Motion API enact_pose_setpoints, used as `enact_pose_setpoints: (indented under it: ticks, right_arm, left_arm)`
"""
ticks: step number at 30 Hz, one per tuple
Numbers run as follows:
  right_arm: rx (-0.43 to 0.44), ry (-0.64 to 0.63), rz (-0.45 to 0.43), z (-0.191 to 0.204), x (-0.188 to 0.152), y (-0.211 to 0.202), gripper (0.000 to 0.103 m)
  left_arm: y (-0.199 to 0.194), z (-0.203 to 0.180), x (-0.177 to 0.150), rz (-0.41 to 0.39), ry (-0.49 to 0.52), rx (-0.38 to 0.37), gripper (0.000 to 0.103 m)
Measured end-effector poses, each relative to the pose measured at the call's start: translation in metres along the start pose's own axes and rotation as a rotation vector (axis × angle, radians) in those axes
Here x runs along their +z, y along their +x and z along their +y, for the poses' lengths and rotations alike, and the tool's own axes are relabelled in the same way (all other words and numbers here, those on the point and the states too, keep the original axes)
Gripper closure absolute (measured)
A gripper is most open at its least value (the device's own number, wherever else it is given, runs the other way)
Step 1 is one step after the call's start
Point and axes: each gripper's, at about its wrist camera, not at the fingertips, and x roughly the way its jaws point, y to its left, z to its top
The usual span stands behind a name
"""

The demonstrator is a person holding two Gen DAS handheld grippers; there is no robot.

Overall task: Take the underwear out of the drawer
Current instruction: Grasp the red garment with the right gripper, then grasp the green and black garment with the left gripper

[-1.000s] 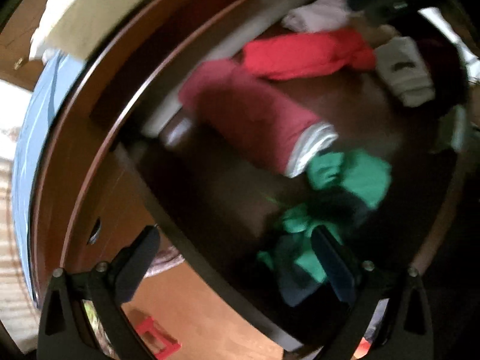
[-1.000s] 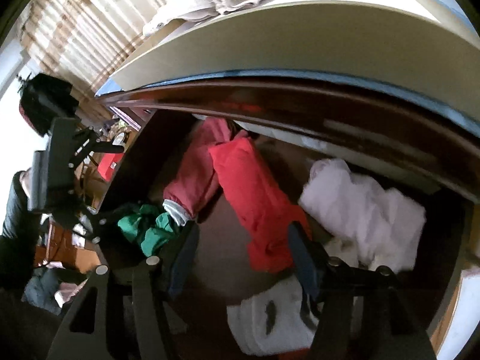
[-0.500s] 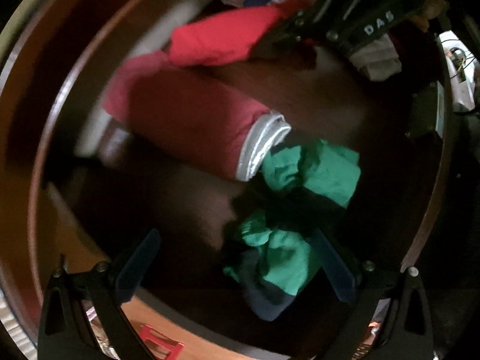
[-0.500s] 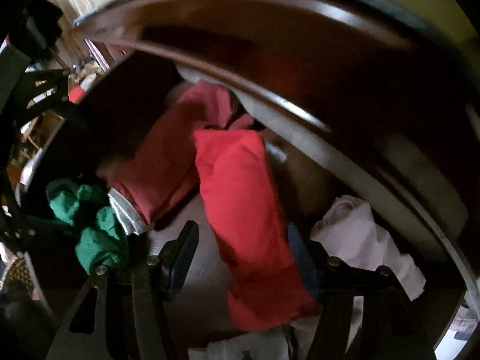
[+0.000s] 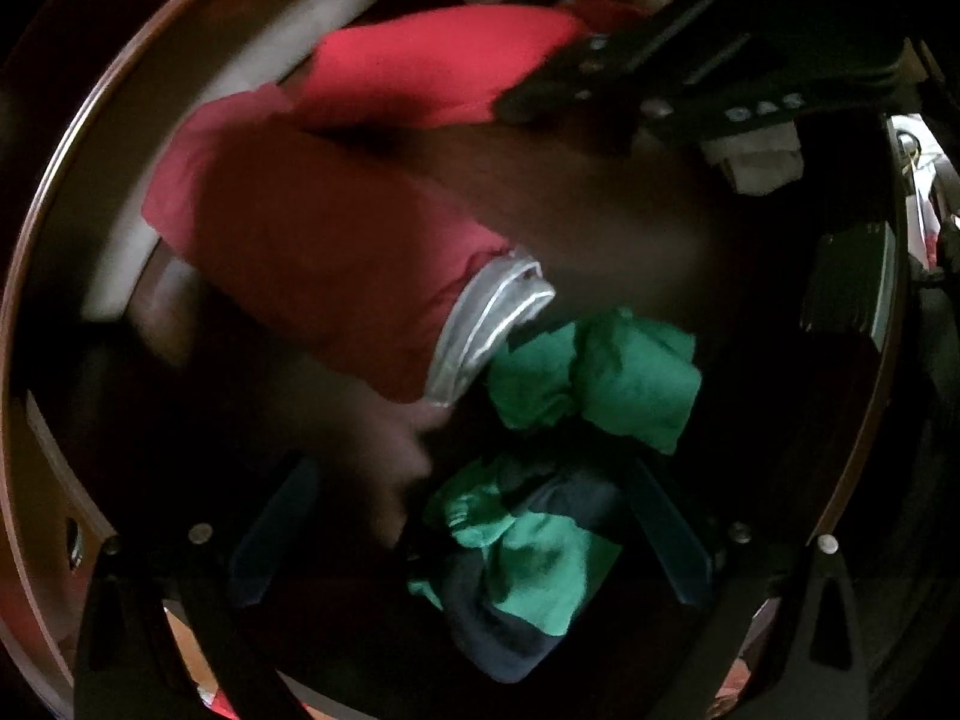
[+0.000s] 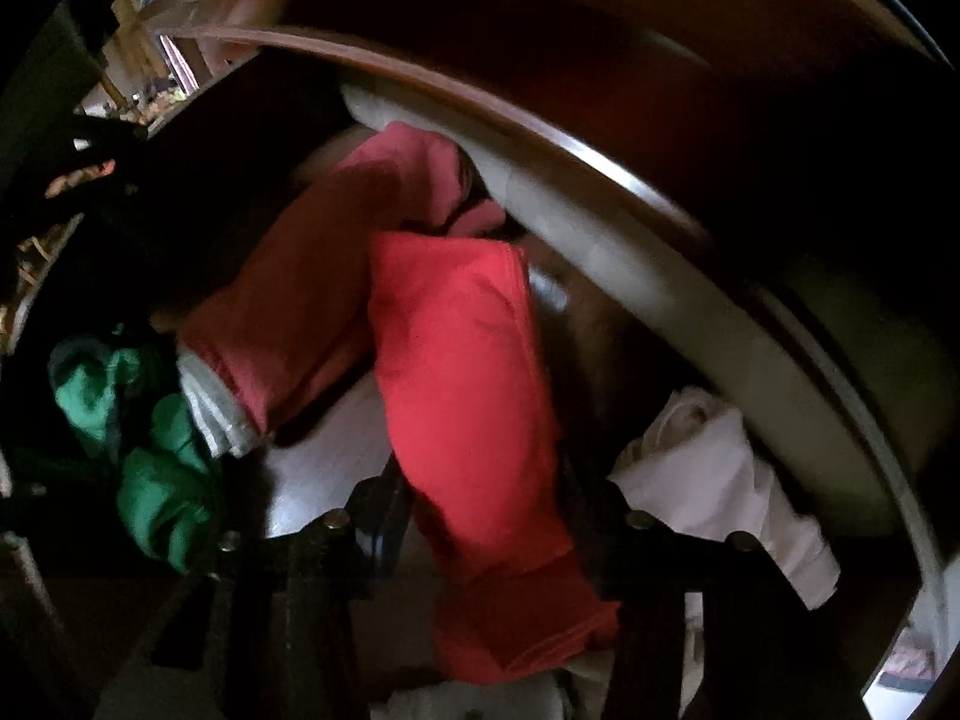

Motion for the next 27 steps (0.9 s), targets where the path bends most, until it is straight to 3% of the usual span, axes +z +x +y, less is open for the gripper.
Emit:
enact_pose_setpoints:
  ticks: [4, 5, 7, 8, 12, 15, 23, 27]
  right_arm:
    - [0.111, 0.091, 0.0, -0.011, -0.013, -0.013, 0.056]
    - [0.129, 0.105, -0.012, -0.013, -0.017, -0.018, 0.056]
    - [0.164, 0.136, -0.044, -0.016, -0.023, -0.031, 0.056]
    - [0.176, 0.147, -0.057, -0.018, -0.027, -0.036, 0.056]
    - [0.213, 0.191, -0.105, -0.023, -0.033, -0.052, 0.056]
    - [0.217, 0.213, -0.147, -0.027, -0.029, -0.061, 0.056]
    - [0.283, 0.265, -0.203, -0.033, -0.055, -0.079, 0.056]
    - [0.29, 0.281, -0.223, -0.034, -0.061, -0.081, 0.056]
  left_arm:
    - [-0.006, -0.004, -0.006, -0.027, -0.023, -0.004, 0.011]
    - [-0.009, -0.009, -0.009, -0.035, -0.022, -0.019, 0.03]
    - [-0.013, -0.02, -0.031, -0.048, -0.035, -0.123, 0.061]
    - [-0.014, -0.026, -0.033, -0.056, -0.038, -0.143, 0.068]
    - [-0.017, -0.034, -0.04, -0.09, -0.059, -0.132, 0.074]
    - [-0.024, -0.033, -0.049, -0.112, -0.082, -0.133, 0.087]
    - [-0.039, -0.039, -0.058, -0.146, -0.113, -0.084, 0.092]
    - [-0.068, -0.018, -0.07, -0.22, -0.147, -0.078, 0.098]
